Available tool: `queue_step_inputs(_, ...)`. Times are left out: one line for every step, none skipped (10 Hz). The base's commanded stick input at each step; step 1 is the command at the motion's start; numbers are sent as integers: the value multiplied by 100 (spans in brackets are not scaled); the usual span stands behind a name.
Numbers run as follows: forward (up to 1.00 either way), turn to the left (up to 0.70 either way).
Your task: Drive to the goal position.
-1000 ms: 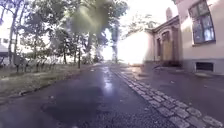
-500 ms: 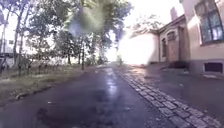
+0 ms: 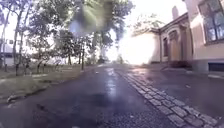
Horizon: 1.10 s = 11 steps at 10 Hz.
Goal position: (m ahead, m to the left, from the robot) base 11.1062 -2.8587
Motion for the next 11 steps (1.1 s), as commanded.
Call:
queue_step_inputs(50, 0)
queue_step_inputs(50, 0)
queue_step_inputs(50, 0)
queue_step_inputs(50, -11)
queue_step_inputs(50, -50)
queue_step_inputs(50, -39)
queue_step_inputs(50, -28)
queue_step_inputs(50, -17)
queue_step_inputs(50, -6)
queue_step_inputs(50, 0)
queue_step_inputs(50, 0)
